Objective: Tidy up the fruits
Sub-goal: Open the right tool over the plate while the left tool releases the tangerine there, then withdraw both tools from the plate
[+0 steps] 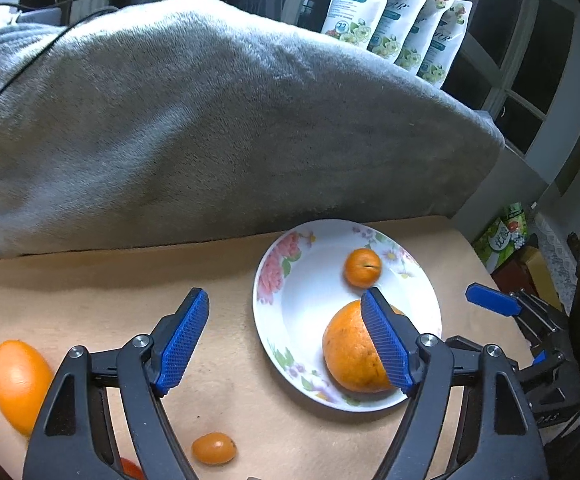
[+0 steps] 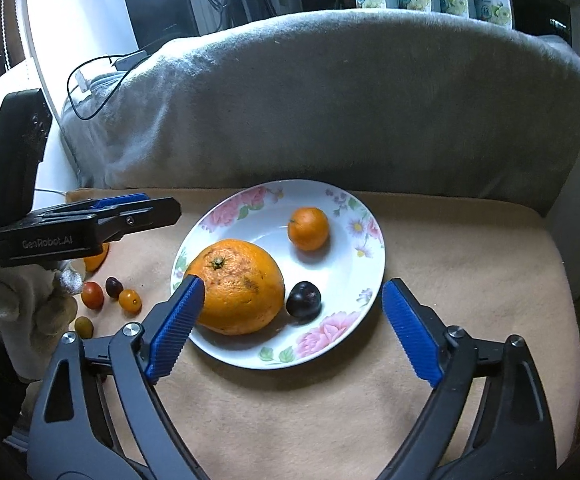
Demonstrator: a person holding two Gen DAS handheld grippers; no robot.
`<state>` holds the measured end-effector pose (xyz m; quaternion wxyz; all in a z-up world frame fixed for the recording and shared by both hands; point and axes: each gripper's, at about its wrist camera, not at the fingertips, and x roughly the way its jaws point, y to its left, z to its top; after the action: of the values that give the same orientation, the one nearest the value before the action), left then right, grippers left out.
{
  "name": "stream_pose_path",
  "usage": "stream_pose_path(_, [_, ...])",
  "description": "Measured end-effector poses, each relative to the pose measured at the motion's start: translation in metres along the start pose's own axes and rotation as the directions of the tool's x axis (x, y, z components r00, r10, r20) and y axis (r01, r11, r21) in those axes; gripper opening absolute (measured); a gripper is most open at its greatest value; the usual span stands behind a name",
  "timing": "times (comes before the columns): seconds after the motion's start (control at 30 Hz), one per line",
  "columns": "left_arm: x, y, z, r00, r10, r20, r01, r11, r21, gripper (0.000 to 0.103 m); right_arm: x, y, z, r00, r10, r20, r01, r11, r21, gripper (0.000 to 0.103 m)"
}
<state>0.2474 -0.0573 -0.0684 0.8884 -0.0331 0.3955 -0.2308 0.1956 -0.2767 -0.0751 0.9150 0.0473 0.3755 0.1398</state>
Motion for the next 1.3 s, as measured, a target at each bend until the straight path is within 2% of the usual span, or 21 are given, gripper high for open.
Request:
stream_pose_path(0.67, [-0.062, 0.000, -0.008, 0.992, 0.043, 0.116, -0.047, 0.998, 0.034, 0.081, -0.021, 0.030, 0.006, 1.000, -0.010, 0.027, 0.011, 0.999, -0.035, 0.095])
stream_pose_path(0.8, [-0.073, 0.005, -0.011, 0.990, 0.046, 0.134, -0.050, 0.998, 0.030, 0.081, -0.025, 0.041, 0.008, 0.999, -0.009, 0.036, 0.010, 0.999, -0.050, 0.100])
stream_pose_path(1.07, [-0.092, 0.022, -0.018, 0.984, 0.070, 0.161, -0.074, 0.997, 0.017, 0.081, -0.026, 0.063, 0.015, 0.999, 0.013, 0.034, -0.011, 0.998, -0.059, 0.101])
stream_pose_path(1.3, [-0.107, 0.053, -0.029, 0.980, 0.104, 0.171, -0.102, 0.995, -0.022, 0.081, -0.020, 0.076, 0.024, 0.998, 0.056, 0.029, -0.055, 0.998, -0.042, 0.101])
